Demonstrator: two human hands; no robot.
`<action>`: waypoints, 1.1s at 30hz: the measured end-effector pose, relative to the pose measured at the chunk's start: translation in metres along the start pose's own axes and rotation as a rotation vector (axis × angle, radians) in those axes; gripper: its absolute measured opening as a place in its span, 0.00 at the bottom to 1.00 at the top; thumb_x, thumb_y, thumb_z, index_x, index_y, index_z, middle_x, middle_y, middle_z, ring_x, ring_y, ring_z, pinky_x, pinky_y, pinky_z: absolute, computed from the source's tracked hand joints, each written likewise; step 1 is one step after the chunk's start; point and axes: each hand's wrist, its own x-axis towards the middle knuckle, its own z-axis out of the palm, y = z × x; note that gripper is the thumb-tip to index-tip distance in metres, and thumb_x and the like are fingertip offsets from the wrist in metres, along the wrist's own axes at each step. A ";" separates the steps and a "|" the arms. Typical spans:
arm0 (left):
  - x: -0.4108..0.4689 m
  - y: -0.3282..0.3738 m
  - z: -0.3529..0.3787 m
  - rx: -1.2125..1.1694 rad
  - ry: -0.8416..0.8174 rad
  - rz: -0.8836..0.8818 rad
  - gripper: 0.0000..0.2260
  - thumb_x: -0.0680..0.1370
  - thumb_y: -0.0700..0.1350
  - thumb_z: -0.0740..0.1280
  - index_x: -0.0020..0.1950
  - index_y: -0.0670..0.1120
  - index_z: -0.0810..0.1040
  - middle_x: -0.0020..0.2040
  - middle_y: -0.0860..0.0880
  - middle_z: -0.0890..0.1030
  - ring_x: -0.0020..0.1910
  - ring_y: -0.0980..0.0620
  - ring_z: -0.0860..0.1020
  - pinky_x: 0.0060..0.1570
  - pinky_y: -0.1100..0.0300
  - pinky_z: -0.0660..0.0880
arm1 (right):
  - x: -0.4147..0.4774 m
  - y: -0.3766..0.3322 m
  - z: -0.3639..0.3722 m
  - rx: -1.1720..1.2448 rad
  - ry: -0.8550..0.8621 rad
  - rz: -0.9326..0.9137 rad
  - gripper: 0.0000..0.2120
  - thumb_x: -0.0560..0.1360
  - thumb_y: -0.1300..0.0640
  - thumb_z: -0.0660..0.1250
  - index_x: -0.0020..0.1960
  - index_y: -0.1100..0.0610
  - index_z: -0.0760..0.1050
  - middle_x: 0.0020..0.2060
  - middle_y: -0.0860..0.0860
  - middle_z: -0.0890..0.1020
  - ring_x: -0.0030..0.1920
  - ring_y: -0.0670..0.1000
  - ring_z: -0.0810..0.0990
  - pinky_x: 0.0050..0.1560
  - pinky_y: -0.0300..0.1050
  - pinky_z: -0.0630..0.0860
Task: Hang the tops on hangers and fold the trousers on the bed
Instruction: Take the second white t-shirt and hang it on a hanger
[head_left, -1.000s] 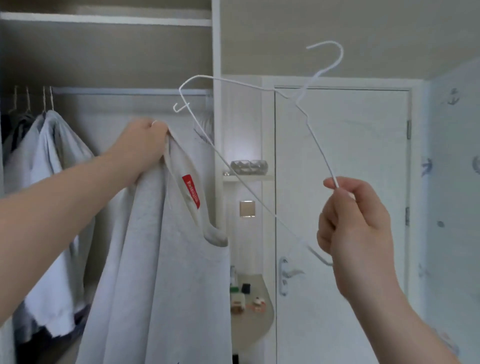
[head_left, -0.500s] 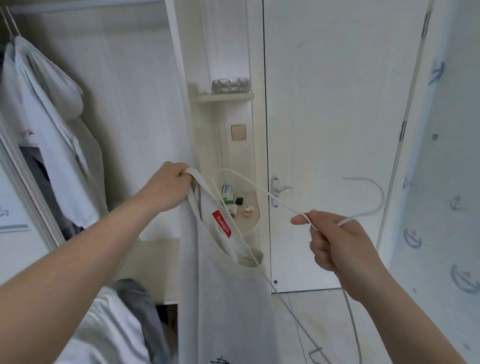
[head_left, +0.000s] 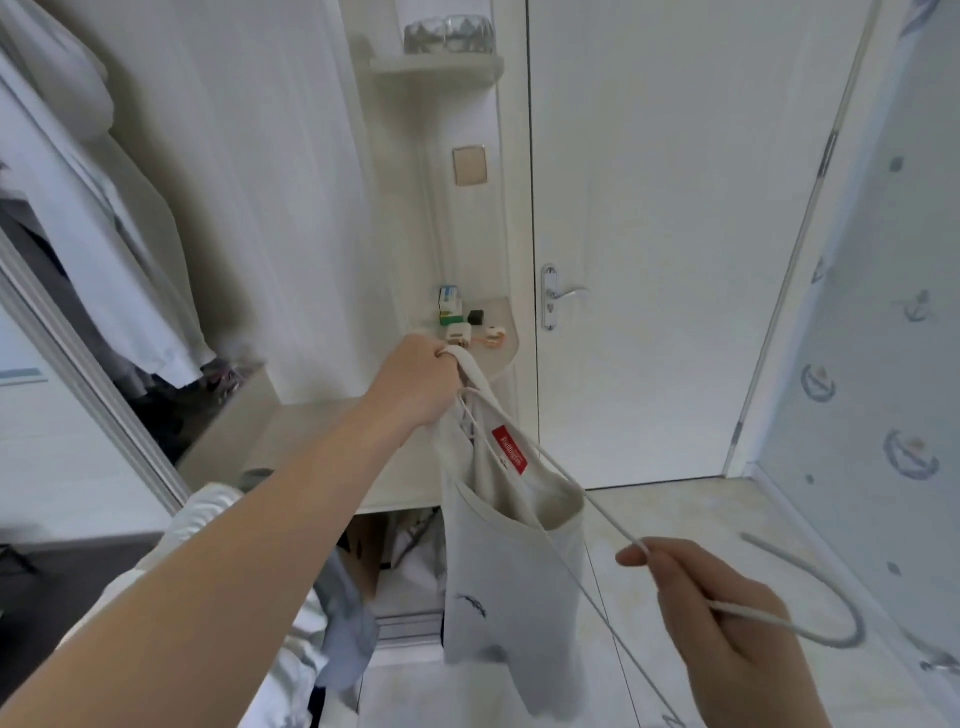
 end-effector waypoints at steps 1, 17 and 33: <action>-0.003 0.001 0.002 0.060 -0.010 0.045 0.18 0.80 0.37 0.57 0.30 0.47 0.71 0.29 0.50 0.70 0.30 0.51 0.68 0.32 0.58 0.62 | -0.001 -0.003 0.003 -0.019 -0.003 -0.002 0.11 0.76 0.48 0.62 0.48 0.43 0.83 0.20 0.50 0.65 0.22 0.44 0.60 0.24 0.37 0.55; -0.064 0.023 -0.024 0.203 -0.354 0.219 0.14 0.82 0.42 0.60 0.50 0.31 0.78 0.32 0.47 0.69 0.23 0.54 0.71 0.23 0.64 0.71 | 0.049 -0.004 0.098 -0.203 -0.251 0.108 0.12 0.83 0.56 0.60 0.44 0.51 0.80 0.30 0.53 0.77 0.26 0.44 0.69 0.29 0.37 0.65; -0.128 -0.039 -0.048 0.809 -0.319 0.648 0.21 0.78 0.65 0.43 0.47 0.55 0.70 0.38 0.56 0.73 0.42 0.52 0.76 0.41 0.53 0.72 | 0.026 -0.027 0.065 0.297 -0.238 0.048 0.17 0.78 0.55 0.60 0.36 0.66 0.70 0.24 0.45 0.66 0.25 0.44 0.62 0.27 0.34 0.60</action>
